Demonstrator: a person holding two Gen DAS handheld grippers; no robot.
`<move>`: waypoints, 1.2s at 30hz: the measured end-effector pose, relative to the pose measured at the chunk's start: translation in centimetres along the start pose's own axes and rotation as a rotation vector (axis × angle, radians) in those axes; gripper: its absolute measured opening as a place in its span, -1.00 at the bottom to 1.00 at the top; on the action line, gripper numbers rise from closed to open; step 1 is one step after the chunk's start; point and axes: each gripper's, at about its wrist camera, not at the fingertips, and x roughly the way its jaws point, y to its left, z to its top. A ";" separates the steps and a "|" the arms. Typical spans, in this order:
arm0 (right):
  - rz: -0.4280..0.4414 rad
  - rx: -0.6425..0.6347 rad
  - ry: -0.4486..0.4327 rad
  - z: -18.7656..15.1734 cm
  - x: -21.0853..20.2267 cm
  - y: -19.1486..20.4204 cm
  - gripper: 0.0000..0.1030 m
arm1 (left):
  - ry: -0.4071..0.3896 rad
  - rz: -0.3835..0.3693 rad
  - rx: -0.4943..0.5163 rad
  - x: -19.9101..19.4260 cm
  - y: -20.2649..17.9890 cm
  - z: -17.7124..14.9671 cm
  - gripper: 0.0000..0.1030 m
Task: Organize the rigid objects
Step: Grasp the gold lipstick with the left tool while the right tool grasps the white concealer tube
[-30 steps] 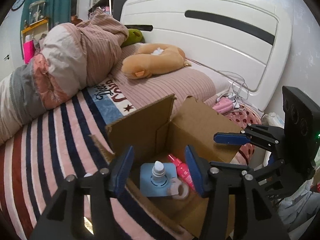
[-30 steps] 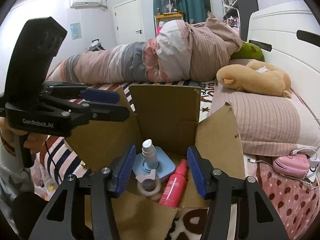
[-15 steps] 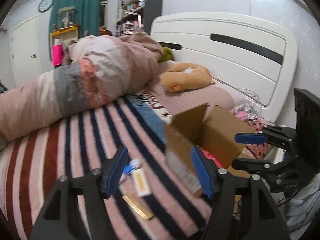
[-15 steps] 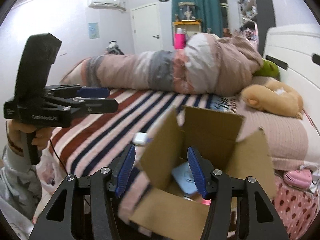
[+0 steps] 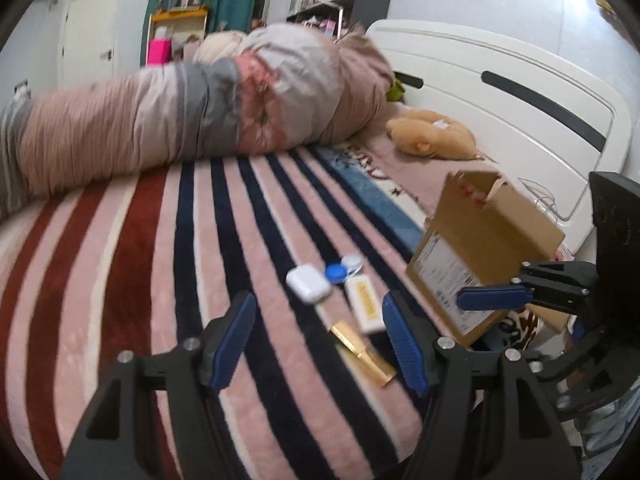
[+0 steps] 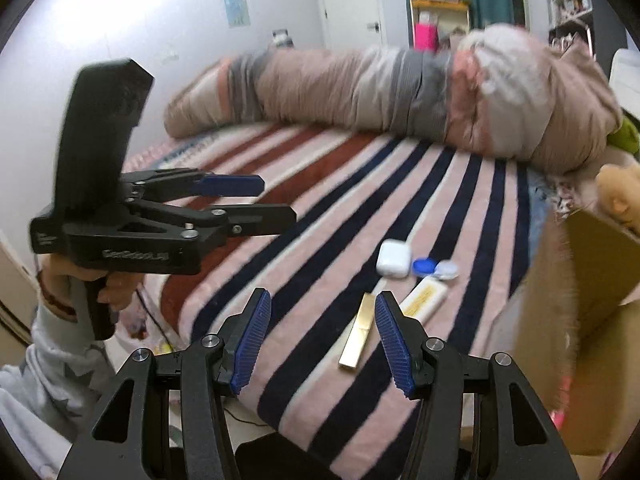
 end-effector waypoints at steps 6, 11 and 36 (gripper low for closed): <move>-0.189 0.080 0.089 -1.0 6.6 -2.4 -0.02 | 0.076 -0.082 -0.061 4.5 2.1 -3.2 0.22; -0.302 0.164 0.143 -1.6 11.4 -6.3 -0.02 | 0.138 -0.240 -0.077 8.3 1.6 -6.0 0.03; -0.234 0.196 0.199 -1.9 13.1 -8.4 -0.36 | 0.172 -0.185 -0.033 10.6 -0.2 -6.1 -0.70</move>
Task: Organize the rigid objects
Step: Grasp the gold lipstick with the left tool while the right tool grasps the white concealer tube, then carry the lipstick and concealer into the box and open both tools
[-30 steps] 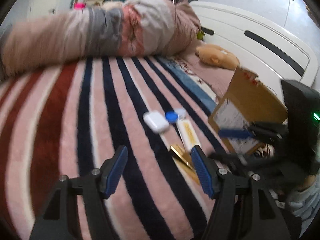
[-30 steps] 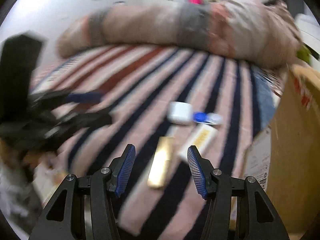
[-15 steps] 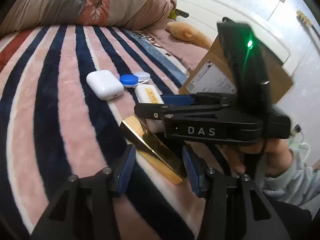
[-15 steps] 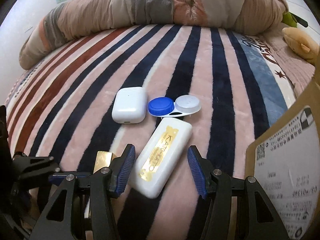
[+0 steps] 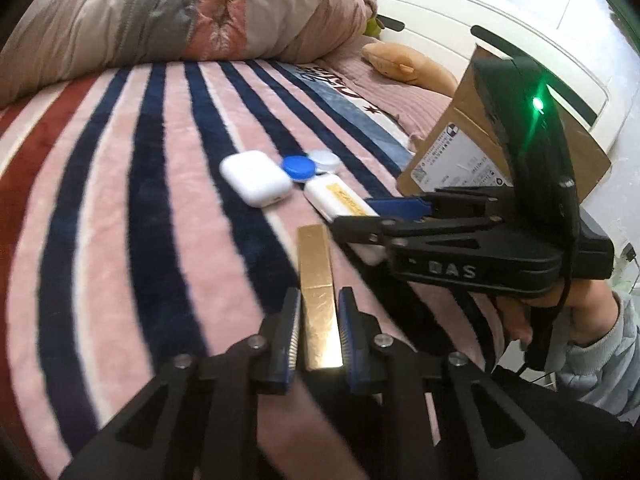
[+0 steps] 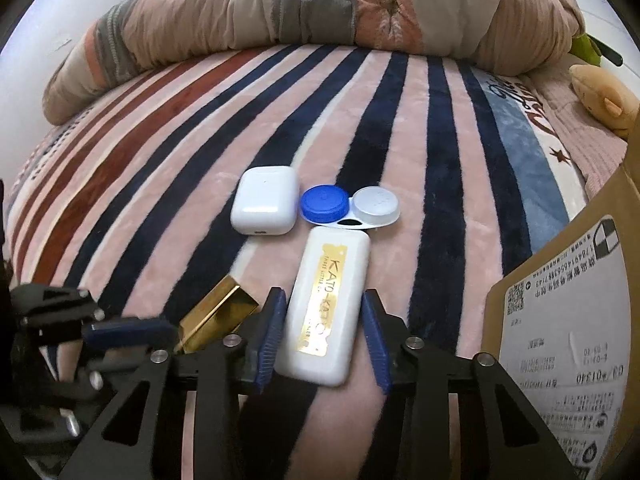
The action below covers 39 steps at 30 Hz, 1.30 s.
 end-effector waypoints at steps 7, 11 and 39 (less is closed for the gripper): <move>0.028 -0.049 0.035 -1.6 -1.1 1.6 -0.37 | 0.009 0.035 0.007 -0.5 0.9 -0.3 -0.70; -0.008 -0.075 0.029 -1.8 -0.8 2.3 -0.36 | -0.004 0.047 -0.022 1.1 0.8 -0.1 -0.65; 0.099 -0.114 -0.442 -4.7 -22.2 0.8 -0.40 | -0.275 0.182 0.230 -12.5 -14.5 6.2 -0.71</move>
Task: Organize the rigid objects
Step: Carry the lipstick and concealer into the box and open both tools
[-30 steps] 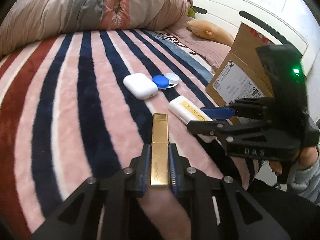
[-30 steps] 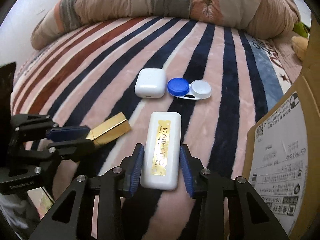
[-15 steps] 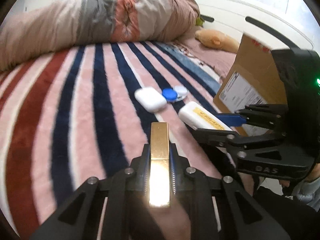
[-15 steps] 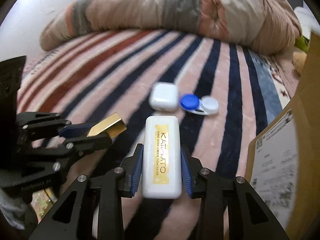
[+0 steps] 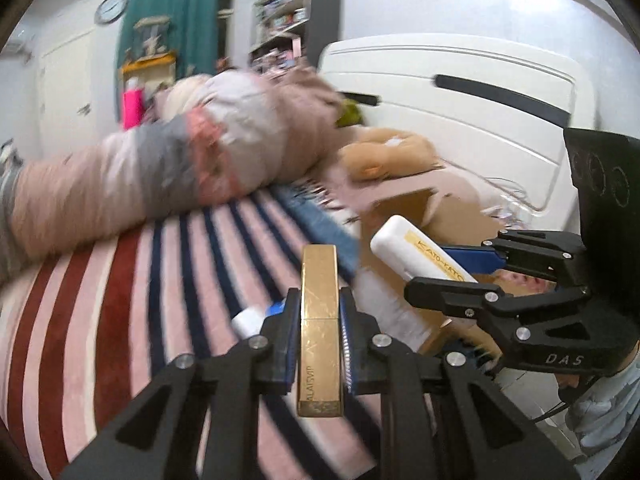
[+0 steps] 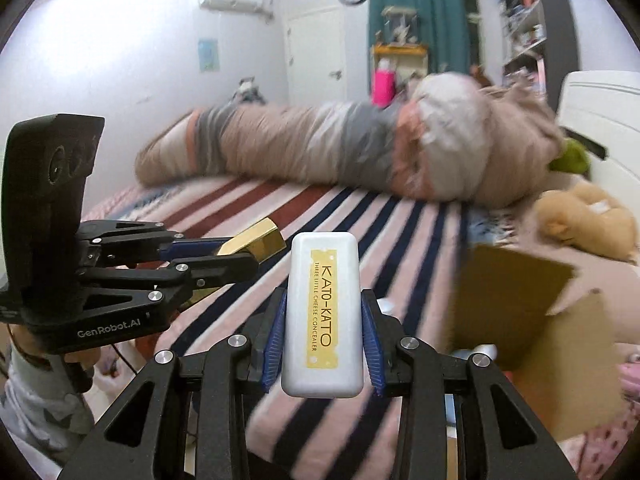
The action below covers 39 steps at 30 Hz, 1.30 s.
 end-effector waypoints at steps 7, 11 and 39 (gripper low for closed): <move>-0.176 0.075 0.011 -1.6 -4.1 -8.5 -0.40 | 0.037 -0.122 0.086 4.7 -7.0 4.5 -0.71; -0.214 0.116 0.097 -3.3 -2.9 -12.7 -0.40 | 0.101 -0.139 0.121 8.4 -9.7 5.7 -0.71; -0.274 0.065 0.168 -4.6 0.6 -16.1 -0.40 | 0.208 -0.038 0.177 14.0 -9.4 5.6 -0.56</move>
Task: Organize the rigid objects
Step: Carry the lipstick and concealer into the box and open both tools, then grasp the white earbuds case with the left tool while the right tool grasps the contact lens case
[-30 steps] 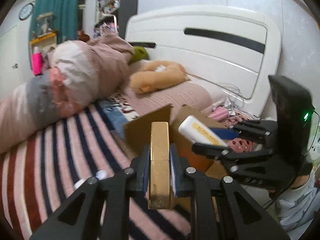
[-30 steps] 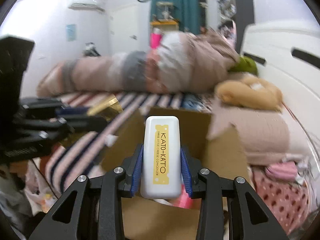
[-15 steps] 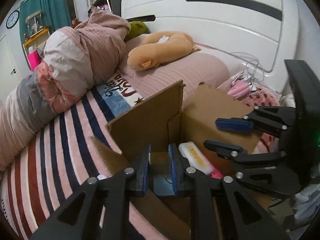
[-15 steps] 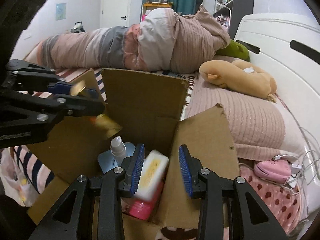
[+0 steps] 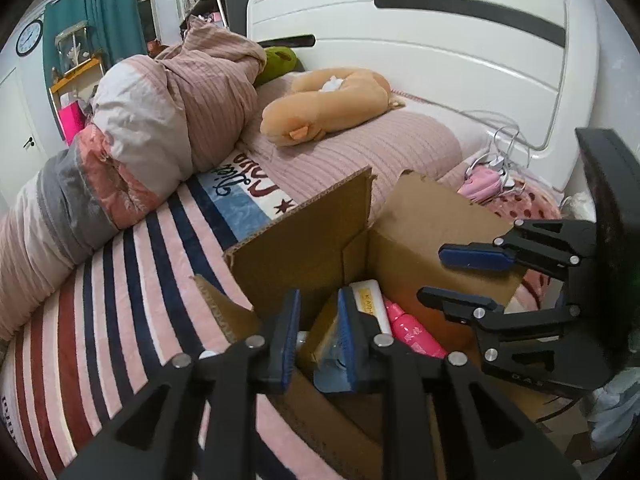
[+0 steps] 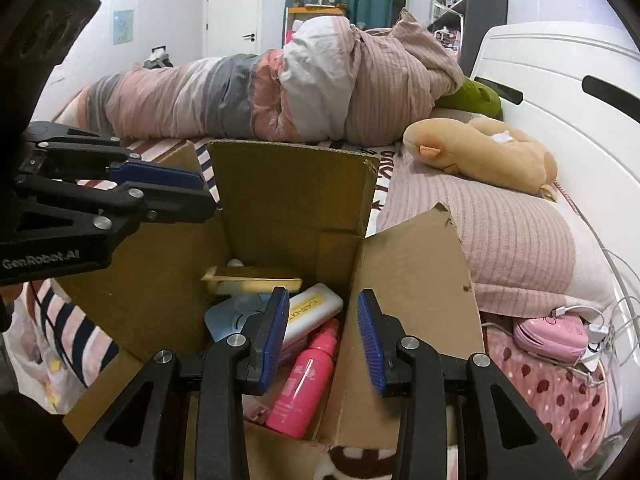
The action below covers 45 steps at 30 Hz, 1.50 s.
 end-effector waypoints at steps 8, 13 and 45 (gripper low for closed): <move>0.010 0.004 -0.024 0.4 -2.6 1.3 -0.22 | -0.099 0.039 -0.046 -6.5 1.6 -1.2 0.02; 0.039 0.004 -0.059 1.4 -4.4 3.4 -0.21 | -0.127 0.096 -0.092 -10.1 4.0 -3.5 0.10; 0.088 0.122 0.153 3.9 17.5 18.7 0.22 | 0.089 -0.156 -0.217 5.5 21.8 -17.2 0.34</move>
